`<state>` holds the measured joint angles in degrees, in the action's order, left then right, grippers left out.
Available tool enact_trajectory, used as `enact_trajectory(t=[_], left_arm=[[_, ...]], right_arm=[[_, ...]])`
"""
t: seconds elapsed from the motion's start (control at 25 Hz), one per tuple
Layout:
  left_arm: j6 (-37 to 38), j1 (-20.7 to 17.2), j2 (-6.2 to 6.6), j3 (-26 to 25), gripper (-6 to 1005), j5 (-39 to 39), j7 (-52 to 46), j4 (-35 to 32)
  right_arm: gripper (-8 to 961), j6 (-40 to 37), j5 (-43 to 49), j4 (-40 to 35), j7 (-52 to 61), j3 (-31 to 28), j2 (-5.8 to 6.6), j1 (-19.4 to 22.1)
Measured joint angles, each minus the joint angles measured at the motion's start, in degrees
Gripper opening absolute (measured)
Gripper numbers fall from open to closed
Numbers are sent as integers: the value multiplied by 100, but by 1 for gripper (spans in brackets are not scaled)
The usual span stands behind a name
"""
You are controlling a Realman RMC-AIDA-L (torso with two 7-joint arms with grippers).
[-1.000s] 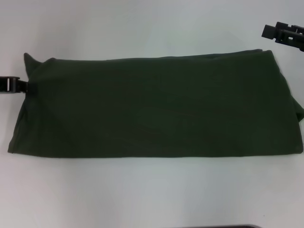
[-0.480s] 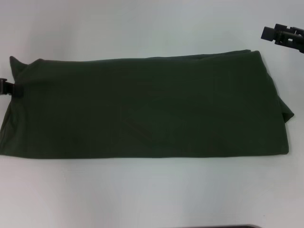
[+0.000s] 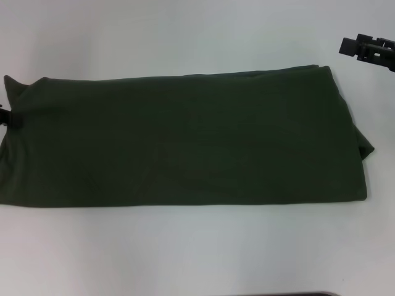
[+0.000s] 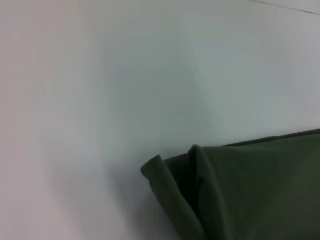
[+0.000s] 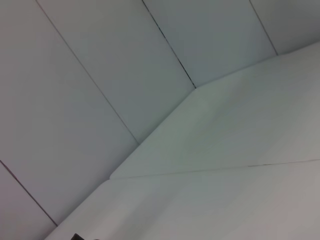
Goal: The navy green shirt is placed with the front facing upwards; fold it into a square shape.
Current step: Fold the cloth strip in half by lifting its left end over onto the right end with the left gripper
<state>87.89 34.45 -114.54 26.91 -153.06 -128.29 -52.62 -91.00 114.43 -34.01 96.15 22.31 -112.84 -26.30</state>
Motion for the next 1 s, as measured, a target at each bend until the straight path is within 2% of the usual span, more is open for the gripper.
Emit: enact_trajectory(t=[0.56, 1.0], left_arm=[[51, 13, 91, -288, 14, -192, 36, -22], [741, 319, 97, -280, 14, -95, -193, -131]], right_arm=[[920, 9, 9, -8, 0, 1, 6, -13], [920, 12, 13, -9, -12, 26, 8, 13]])
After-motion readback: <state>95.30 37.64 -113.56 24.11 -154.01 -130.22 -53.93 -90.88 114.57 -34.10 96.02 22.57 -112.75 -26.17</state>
